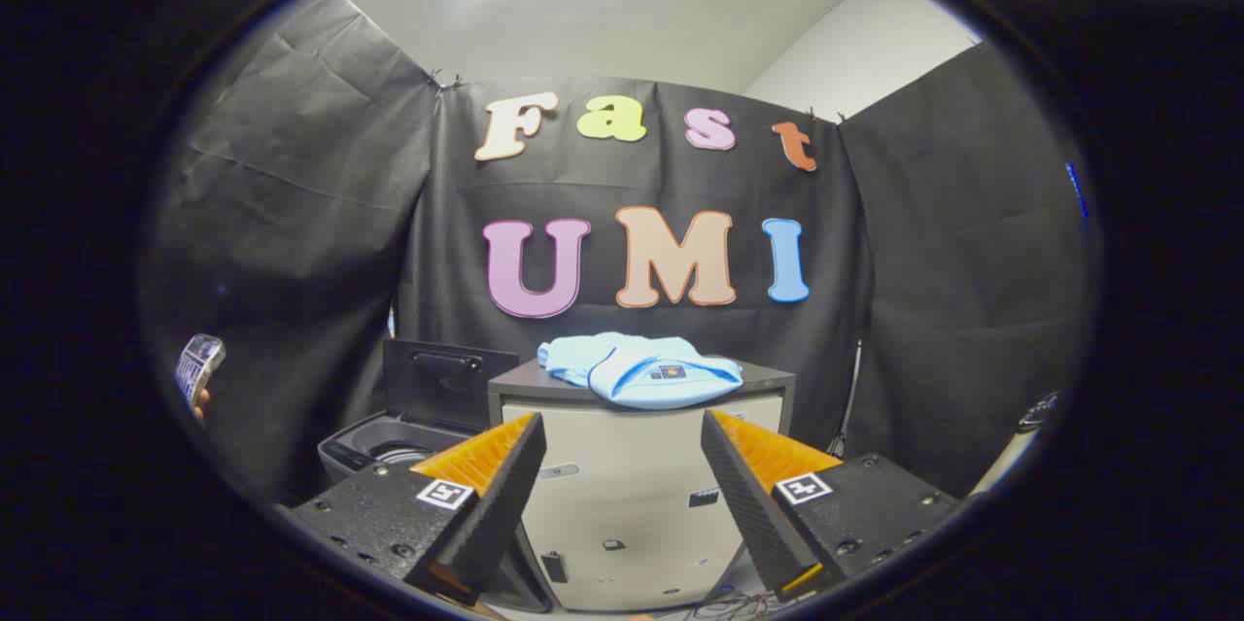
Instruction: Put the clothes into the washing machine and then close the washing machine lid.
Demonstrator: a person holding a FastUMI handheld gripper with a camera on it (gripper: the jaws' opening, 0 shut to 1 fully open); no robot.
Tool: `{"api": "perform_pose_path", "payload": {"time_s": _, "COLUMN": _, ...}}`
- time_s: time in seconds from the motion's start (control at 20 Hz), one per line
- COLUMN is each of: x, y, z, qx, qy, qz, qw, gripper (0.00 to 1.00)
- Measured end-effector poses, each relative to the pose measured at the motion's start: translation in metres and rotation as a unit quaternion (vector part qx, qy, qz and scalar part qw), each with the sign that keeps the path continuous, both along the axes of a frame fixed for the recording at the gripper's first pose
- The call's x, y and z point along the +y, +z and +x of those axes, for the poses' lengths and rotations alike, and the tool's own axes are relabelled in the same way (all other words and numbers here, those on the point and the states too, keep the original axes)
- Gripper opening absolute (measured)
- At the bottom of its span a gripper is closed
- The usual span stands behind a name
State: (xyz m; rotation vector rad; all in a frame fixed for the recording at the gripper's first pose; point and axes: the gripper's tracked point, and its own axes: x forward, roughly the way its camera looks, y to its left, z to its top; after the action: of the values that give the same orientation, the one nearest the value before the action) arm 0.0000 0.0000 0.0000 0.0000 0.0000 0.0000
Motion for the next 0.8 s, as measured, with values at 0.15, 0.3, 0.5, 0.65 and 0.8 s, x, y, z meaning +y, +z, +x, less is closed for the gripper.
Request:
{"api": "perform_pose_path", "payload": {"time_s": 0.15, "x": 0.0, "y": 0.0005, "z": 0.0007, "qx": -0.002, "qy": 0.0, "qz": -0.001, "qw": 1.0, "gripper": 0.97}}
{"api": "perform_pose_path", "payload": {"time_s": 0.3, "x": -0.0006, "y": 0.0006, "z": 0.0015, "qx": -0.002, "qy": 0.0, "qz": 0.001, "qw": 1.0, "gripper": 0.97}}
{"api": "perform_pose_path", "payload": {"time_s": 0.5, "x": -0.0002, "y": -0.0007, "z": 0.0031, "qx": 0.002, "qy": 0.0, "qz": 0.0, "qw": 1.0, "gripper": 0.97}}
{"api": "perform_pose_path", "payload": {"time_s": 0.65, "x": -0.0004, "y": -0.0009, "z": 0.0024, "qx": 0.0, "qy": -0.001, "qz": -0.002, "qw": 1.0, "gripper": 0.97}}
{"api": "perform_pose_path", "payload": {"time_s": 0.8, "x": 0.0, "y": -0.0004, "z": 0.0021, "qx": 0.0, "qy": 0.0, "qz": 0.001, "qw": 1.0, "gripper": 0.97}}
